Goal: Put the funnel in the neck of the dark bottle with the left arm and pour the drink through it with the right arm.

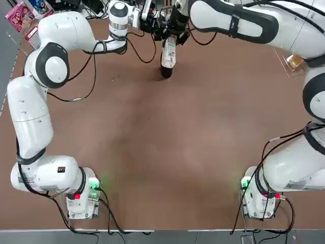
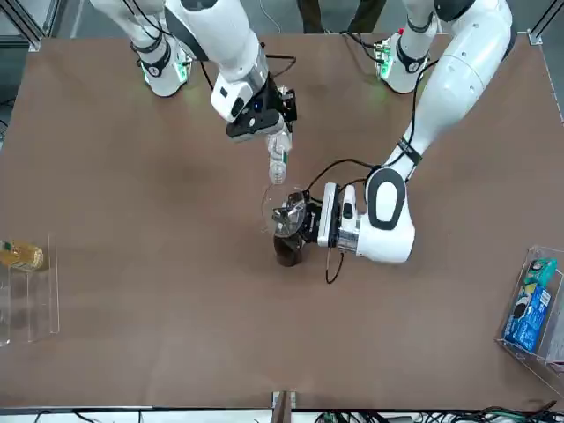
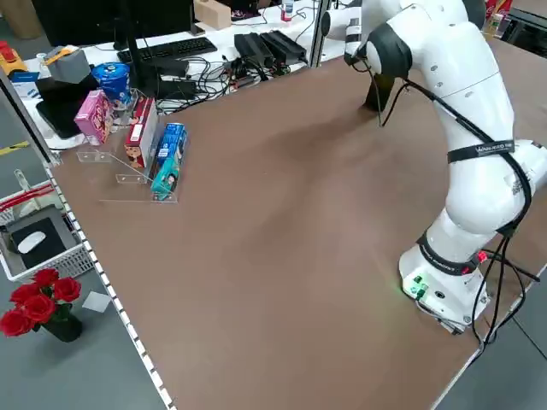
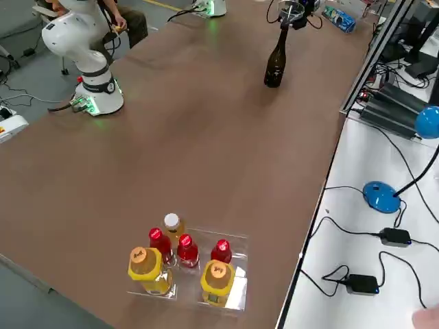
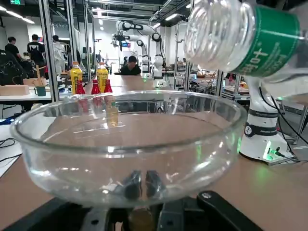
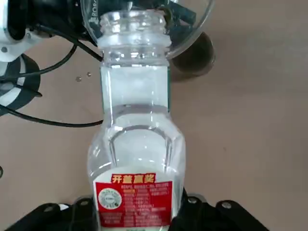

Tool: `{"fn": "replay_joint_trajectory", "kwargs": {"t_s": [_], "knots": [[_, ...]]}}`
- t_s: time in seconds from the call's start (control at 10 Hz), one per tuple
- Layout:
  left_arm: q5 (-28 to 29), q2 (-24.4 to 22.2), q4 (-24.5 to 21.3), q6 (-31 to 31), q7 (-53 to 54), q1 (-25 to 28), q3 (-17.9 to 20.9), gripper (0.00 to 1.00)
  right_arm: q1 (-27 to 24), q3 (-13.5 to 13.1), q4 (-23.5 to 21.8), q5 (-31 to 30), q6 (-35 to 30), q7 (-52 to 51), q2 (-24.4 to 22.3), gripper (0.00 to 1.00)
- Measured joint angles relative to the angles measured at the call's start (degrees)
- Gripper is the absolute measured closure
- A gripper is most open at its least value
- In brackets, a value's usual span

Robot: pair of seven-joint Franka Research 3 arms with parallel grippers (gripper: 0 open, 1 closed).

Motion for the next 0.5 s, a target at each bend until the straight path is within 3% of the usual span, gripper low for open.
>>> {"fn": "replay_joint_trajectory", "kwargs": {"t_s": [0.5], "knots": [[0.0, 0.0, 0.0, 0.0, 0.0, 0.0, 0.0, 0.88, 0.8, 0.0, 3.0, 0.0, 0.0, 4.2, 3.3, 0.48]]}}
